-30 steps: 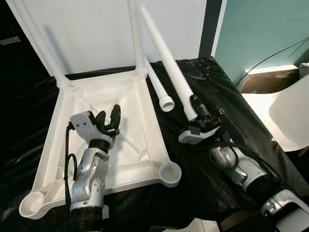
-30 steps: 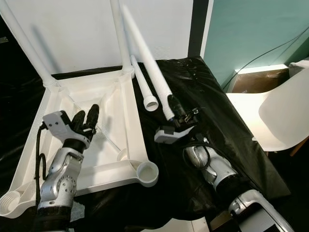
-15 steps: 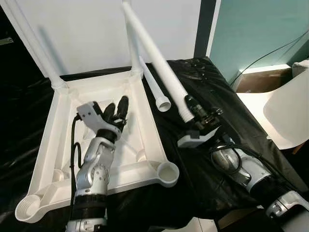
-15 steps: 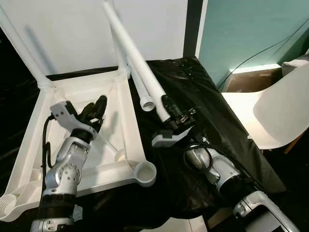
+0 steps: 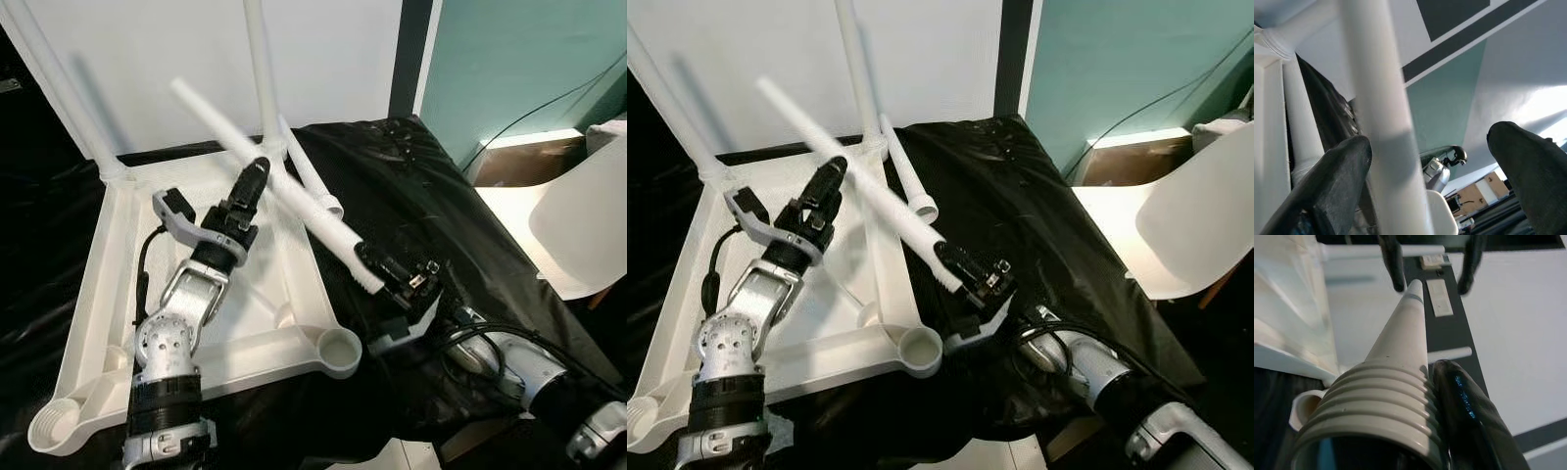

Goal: Building children table

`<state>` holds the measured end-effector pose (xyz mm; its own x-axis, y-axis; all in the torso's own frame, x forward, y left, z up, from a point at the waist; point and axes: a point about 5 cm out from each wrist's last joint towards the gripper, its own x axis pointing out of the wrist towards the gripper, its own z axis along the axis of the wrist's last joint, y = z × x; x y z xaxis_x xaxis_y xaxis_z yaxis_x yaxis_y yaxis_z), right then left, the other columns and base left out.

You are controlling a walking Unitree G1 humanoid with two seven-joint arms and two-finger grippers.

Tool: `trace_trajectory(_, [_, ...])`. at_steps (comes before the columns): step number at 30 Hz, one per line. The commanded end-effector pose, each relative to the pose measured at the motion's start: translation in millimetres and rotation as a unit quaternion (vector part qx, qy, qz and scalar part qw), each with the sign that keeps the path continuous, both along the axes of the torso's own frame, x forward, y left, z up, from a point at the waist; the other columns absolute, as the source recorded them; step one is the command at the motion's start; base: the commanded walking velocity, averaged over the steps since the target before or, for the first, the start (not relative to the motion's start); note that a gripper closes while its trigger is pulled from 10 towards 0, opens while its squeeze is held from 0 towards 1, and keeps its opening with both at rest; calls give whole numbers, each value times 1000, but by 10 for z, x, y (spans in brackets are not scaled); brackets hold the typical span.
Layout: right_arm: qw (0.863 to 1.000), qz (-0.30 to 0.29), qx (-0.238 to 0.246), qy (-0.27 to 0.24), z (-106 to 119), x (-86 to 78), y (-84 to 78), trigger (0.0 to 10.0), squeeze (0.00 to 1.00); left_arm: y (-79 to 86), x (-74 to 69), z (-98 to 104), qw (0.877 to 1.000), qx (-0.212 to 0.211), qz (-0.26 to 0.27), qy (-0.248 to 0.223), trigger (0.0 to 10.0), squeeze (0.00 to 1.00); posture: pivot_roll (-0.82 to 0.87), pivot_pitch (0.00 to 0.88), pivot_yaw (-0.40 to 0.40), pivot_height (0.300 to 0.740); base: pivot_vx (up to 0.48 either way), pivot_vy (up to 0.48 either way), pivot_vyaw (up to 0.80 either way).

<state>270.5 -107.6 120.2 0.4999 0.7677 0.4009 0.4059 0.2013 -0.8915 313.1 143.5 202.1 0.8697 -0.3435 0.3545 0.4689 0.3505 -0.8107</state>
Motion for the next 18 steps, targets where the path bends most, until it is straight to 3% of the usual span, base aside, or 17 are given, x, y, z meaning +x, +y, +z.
trace_trajectory(1, [1000, 19, -8, -4, -33, -54, -4, 0, 0, -80, -110, 136, 978, -26, -108, -176, 10000, 0, -105, 0, 63, 740, 0, 0, 0])
trace_trajectory(11, [998, 37, -6, -43, -12, -141, -55, 0, 0, -184, -71, 62, 980, 8, -138, -140, 10000, 0, -118, 0, 72, 740, 0, 0, 0])
trace_trajectory(18, [998, 52, -12, -34, -48, -204, -76, 0, 0, -187, -65, 68, 981, 11, -139, -133, 10000, 0, -122, 0, 71, 740, 0, 0, 0])
